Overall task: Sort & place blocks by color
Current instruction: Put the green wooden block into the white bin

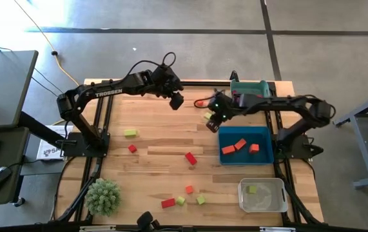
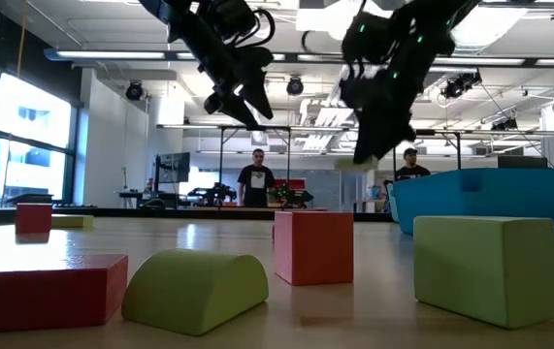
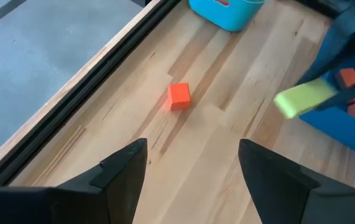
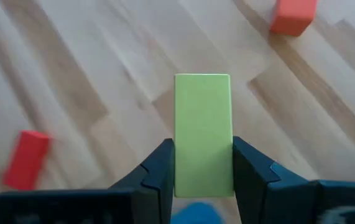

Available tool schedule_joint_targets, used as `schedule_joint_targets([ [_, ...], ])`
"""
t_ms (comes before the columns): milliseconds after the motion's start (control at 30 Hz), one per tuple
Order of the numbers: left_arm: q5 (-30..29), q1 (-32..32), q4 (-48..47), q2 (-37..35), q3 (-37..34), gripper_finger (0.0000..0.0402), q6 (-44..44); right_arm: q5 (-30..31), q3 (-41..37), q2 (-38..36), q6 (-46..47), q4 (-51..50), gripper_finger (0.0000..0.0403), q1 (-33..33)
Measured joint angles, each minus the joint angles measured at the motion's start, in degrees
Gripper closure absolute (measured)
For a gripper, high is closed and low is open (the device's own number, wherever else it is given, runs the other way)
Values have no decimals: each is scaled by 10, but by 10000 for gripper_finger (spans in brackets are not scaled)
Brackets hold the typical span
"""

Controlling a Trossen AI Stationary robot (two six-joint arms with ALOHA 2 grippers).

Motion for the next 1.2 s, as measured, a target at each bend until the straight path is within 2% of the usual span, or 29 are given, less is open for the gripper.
schedule_joint_targets([
  [233,0,0,-14,0,0,158,15,24,0,-79,110,-60,306,82],
  [467,0,-7,-22,0,0,158,41,37,1,-123,227,-112,306,184],
  [933,0,-58,-44,0,0,158,40,41,1,-127,424,-154,306,426],
  [1200,1,-114,-44,0,0,158,-21,67,1,-127,489,-173,306,549],
])
